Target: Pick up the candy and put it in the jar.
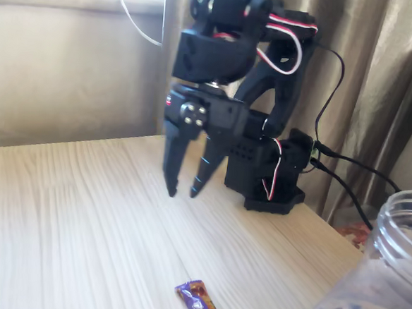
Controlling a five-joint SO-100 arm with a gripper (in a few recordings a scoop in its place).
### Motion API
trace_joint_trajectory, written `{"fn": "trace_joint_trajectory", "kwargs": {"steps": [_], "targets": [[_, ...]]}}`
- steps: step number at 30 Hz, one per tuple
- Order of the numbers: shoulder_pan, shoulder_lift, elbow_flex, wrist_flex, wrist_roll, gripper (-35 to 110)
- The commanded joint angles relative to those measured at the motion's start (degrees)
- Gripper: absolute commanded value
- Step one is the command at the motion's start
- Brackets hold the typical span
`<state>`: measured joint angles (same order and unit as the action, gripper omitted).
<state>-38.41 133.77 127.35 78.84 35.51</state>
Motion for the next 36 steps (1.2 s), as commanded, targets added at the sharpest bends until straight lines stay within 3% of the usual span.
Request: {"fn": "trace_joint_trajectory", "kwargs": {"steps": [1,7,19,36], "targets": [[-6.5,6.5,3.7,-4.0,7.9,19],[-12.0,7.1,8.3,-9.9,14.5,19],[-14.9,-1.7,9.4,-19.4,18.0,21],[-10.1,-18.4,1.9,-26.0,11.8,33]]}}
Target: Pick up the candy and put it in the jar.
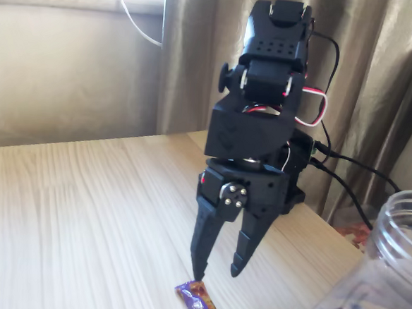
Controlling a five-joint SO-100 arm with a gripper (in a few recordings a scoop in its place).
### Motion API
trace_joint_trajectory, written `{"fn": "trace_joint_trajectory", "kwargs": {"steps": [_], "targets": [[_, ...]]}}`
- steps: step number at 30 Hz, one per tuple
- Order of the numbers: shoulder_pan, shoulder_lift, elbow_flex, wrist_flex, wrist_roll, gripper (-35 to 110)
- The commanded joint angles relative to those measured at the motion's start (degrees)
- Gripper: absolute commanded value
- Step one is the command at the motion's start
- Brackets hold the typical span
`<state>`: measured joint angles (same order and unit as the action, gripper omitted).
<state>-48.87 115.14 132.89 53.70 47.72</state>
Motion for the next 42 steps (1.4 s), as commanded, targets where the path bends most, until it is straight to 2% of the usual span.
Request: {"fn": "trace_joint_trajectory", "kwargs": {"steps": [1,29,32,36,38,42], "targets": [[0.8,-0.3,-3.6,-1.4,-0.7,33],[1.0,-11.6,-3.6,-8.3,0.1,33],[1.2,-13.4,-4.0,-9.1,0.0,20],[1.8,-14.9,-5.0,-8.9,-0.4,19],[1.8,-14.9,-5.1,-8.9,-0.4,9],[1.7,-14.2,-5.1,-8.6,-0.4,4]]}}
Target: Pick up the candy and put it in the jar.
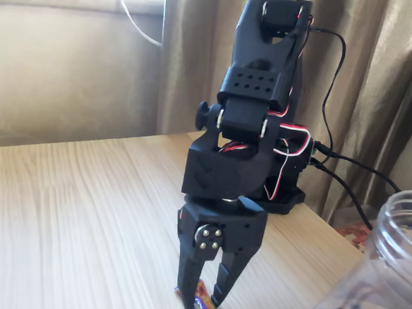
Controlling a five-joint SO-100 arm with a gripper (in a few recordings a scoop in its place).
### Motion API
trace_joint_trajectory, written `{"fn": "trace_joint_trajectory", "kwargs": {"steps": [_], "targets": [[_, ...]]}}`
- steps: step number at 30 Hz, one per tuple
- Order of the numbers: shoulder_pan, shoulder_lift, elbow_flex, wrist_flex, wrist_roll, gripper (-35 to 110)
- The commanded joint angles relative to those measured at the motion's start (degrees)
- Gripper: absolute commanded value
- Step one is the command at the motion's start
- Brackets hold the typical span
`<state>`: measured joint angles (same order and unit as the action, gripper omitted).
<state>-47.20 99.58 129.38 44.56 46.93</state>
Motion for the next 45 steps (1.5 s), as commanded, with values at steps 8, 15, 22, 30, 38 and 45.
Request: {"fn": "trace_joint_trajectory", "kwargs": {"steps": [8,15,22,30,38,45], "targets": [[0.4,6.0,-1.3,1.5,0.2,0],[1.3,18.5,-2.1,4.4,0.6,0],[1.2,20.7,-18.4,18.9,-3.0,0],[-2.1,19.6,-19.2,20.4,-4.5,0],[-6.3,3.8,-19.2,12.7,-18.6,1],[-4.9,0.4,-20.6,8.2,-26.8,0]]}}
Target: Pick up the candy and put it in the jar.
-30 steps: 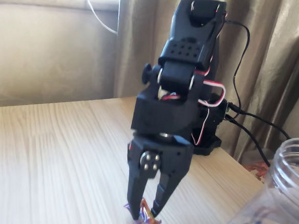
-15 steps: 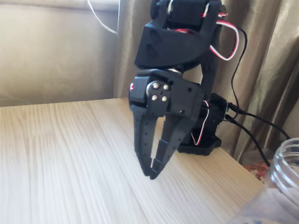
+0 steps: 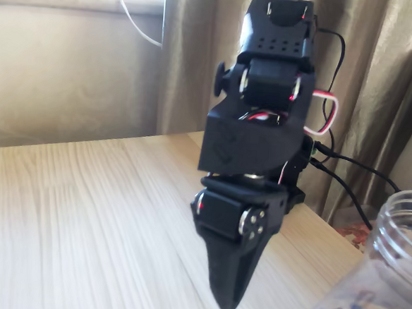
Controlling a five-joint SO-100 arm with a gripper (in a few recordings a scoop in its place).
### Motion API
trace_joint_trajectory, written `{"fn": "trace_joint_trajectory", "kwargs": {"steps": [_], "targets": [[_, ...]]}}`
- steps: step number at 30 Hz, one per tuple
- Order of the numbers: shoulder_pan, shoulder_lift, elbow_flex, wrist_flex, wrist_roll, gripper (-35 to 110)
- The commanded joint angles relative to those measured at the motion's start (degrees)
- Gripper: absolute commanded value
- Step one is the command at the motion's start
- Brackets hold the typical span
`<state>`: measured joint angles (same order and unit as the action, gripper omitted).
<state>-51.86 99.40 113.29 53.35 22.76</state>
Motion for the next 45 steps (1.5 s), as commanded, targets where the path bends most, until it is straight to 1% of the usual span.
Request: {"fn": "trace_joint_trajectory", "kwargs": {"steps": [1,3,5,6,8,9,17,26,27,29,41,45], "targets": [[0.2,0.6,-5.0,-0.4,-3.4,1],[1.3,-1.3,-7.6,1.2,-4.7,3],[1.8,-5.6,-13.1,5.4,-7.8,5],[2.2,-7.3,-15.2,6.4,-8.7,9],[3.9,-9.1,-17.0,6.7,-6.9,20],[4.5,-9.1,-17.2,6.3,-6.8,22],[6.4,-7.5,-14.5,2.0,-12.7,22],[2.8,-7.4,-10.2,-2.4,-20.1,22],[2.6,-7.4,-9.8,-2.8,-20.6,28],[2.2,-7.9,-9.5,-3.1,-21.8,30],[1.1,-11.6,-9.0,-7.2,-24.0,30],[1.1,-16.1,-12.2,-5.3,-24.8,30]]}}
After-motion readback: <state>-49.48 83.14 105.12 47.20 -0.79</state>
